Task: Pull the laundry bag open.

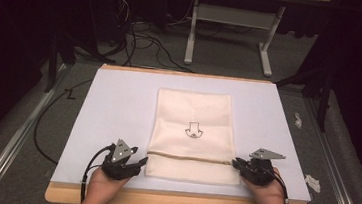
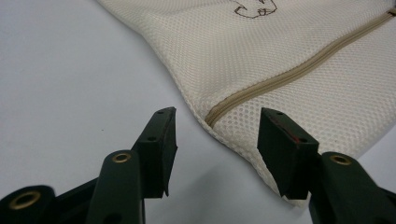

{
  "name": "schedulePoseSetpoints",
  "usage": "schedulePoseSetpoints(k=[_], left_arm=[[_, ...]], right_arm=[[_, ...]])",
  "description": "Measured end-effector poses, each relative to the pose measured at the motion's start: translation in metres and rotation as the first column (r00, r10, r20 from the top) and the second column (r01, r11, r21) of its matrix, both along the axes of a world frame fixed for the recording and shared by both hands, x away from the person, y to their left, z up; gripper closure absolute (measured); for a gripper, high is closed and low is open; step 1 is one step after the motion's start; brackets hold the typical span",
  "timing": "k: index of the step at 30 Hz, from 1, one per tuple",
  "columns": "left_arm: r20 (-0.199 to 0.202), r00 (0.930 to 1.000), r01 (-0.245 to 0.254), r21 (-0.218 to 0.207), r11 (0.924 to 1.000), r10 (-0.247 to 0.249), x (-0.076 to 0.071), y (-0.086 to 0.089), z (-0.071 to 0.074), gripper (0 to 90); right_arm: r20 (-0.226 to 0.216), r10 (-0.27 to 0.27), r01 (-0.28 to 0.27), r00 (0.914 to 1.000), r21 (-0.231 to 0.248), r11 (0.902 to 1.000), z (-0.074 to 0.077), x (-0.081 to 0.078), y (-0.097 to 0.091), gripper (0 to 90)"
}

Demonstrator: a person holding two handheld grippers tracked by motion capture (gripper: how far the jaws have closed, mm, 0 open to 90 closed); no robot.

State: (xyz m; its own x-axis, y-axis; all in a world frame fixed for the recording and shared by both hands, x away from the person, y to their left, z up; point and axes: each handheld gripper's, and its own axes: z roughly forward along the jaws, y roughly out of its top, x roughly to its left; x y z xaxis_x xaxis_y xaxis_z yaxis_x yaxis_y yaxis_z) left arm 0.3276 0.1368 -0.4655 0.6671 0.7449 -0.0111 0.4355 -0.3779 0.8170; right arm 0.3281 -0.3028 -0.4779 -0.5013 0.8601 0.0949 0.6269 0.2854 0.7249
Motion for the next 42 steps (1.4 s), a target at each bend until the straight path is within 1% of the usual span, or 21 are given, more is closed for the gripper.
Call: schedulePoseSetpoints(k=[3, 5, 9, 14, 16, 19, 22, 23, 25, 26, 27, 28, 29, 31, 32, 33, 34, 35, 38, 40, 42], left_arm=[[0.001, 1.0000, 0.004, -0.002, 1.0000, -0.004, 0.000, 0.000, 0.000, 47.5], [0.010, 0.9996, 0.028, -0.023, 0.9993, -0.028, -0.001, -0.002, 0.001, 45.9], [0.008, 0.9991, 0.043, -0.030, 0.9986, -0.043, -0.003, -0.006, 0.002, 44.4], [0.009, 0.9956, 0.094, -0.071, 0.9931, -0.093, -0.004, -0.024, 0.005, 43.7], [0.002, 0.9932, 0.116, -0.075, 0.9904, -0.117, -0.004, -0.035, 0.005, 43.4], [-0.026, 0.9871, 0.155, -0.101, 0.9828, -0.158, -0.002, -0.054, 0.007, 43.3], [-0.031, 0.9809, 0.187, -0.120, 0.9750, -0.192, 0.001, -0.074, 0.009, 43.3], [-0.031, 0.9809, 0.187, -0.120, 0.9750, -0.192, 0.001, -0.074, 0.009, 43.6], [-0.042, 0.9744, 0.213, -0.144, 0.9665, -0.221, 0.004, -0.092, 0.010, 44.3], [-0.042, 0.9726, 0.220, -0.146, 0.9645, -0.229, 0.004, -0.098, 0.010, 44.8], [-0.042, 0.9726, 0.220, -0.146, 0.9645, -0.229, 0.004, -0.098, 0.010, 45.3], [-0.043, 0.9684, 0.237, -0.151, 0.9598, -0.246, 0.005, -0.110, 0.011, 45.3], [-0.044, 0.9634, 0.255, -0.155, 0.9545, -0.264, 0.006, -0.123, 0.012, 46.0], [-0.041, 0.9589, 0.271, -0.162, 0.9488, -0.281, 0.007, -0.137, 0.013, 47.1], [-0.041, 0.9589, 0.271, -0.162, 0.9488, -0.281, 0.007, -0.137, 0.013, 47.3], [-0.041, 0.9569, 0.277, -0.166, 0.9463, -0.288, 0.009, -0.149, 0.013, 48.1], [-0.044, 0.9558, 0.280, -0.169, 0.9451, -0.291, 0.011, -0.155, 0.013, 48.6], [-0.044, 0.9558, 0.280, -0.169, 0.9451, -0.291, 0.011, -0.155, 0.013, 49.5], [-0.078, 0.9505, 0.284, -0.173, 0.9430, -0.301, 0.018, -0.178, 0.005, 52.1], [-0.086, 0.9484, 0.287, -0.177, 0.9414, -0.305, 0.020, -0.185, 0.003, 53.8], [-0.095, 0.9483, 0.284, -0.176, 0.9427, -0.303, 0.022, -0.193, 0.000, 54.6]], right_arm=[[0.002, 0.004, -0.004, 1.0000, -0.004, 1.0000, 0.000, 0.000, 0.001, 82.6], [-0.004, 0.010, -0.010, 0.9999, 0.000, 0.9999, 0.001, 0.001, 0.001, 84.1], [0.006, 0.016, -0.016, 0.9998, -0.008, 0.9998, 0.003, 0.000, 0.001, 84.6], [0.049, 0.017, -0.017, 0.9986, -0.003, 0.9998, 0.010, -0.003, 0.003, 84.7], [0.059, 0.019, -0.019, 0.9981, 0.003, 0.9998, 0.013, -0.004, 0.003, 84.7], [0.063, 0.030, -0.029, 0.9975, -0.012, 0.9995, 0.013, -0.005, 0.005, 84.8], [0.082, 0.037, -0.036, 0.9959, -0.018, 0.9992, 0.015, -0.005, 0.005, 84.9], [0.082, 0.037, -0.036, 0.9959, -0.018, 0.9992, 0.015, -0.005, 0.005, 84.9], [0.089, 0.038, -0.038, 0.9953, -0.006, 0.9993, 0.017, -0.006, 0.004, 84.9], [0.097, 0.038, -0.039, 0.9945, 0.001, 0.9993, 0.018, -0.006, 0.004, 84.9], [0.097, 0.038, -0.039, 0.9946, 0.008, 0.9992, 0.018, -0.006, 0.003, 84.9], [0.097, 0.038, -0.039, 0.9946, 0.008, 0.9992, 0.018, -0.006, 0.003, 84.9], [0.102, 0.036, -0.039, 0.9941, 0.030, 0.9988, 0.021, -0.006, 0.002, 84.9], [0.118, 0.043, -0.048, 0.9921, 0.039, 0.9981, 0.023, -0.007, 0.001, 84.9], [0.121, 0.043, -0.049, 0.9917, 0.042, 0.9979, 0.024, -0.007, 0.002, 84.9], [0.125, 0.048, -0.054, 0.9910, 0.044, 0.9976, 0.025, -0.008, 0.002, 84.9], [0.126, 0.050, -0.056, 0.9908, 0.046, 0.9974, 0.026, -0.008, 0.002, 84.9], [0.126, 0.052, -0.058, 0.9906, 0.047, 0.9972, 0.027, -0.009, 0.002, 84.9], [0.137, 0.065, -0.072, 0.9885, 0.047, 0.9963, 0.028, -0.010, 0.003, 84.9], [0.141, 0.067, -0.074, 0.9877, 0.047, 0.9962, 0.028, -0.010, 0.003, 84.9], [0.148, 0.069, -0.077, 0.9865, 0.050, 0.9958, 0.029, -0.010, 0.002, 84.9]])
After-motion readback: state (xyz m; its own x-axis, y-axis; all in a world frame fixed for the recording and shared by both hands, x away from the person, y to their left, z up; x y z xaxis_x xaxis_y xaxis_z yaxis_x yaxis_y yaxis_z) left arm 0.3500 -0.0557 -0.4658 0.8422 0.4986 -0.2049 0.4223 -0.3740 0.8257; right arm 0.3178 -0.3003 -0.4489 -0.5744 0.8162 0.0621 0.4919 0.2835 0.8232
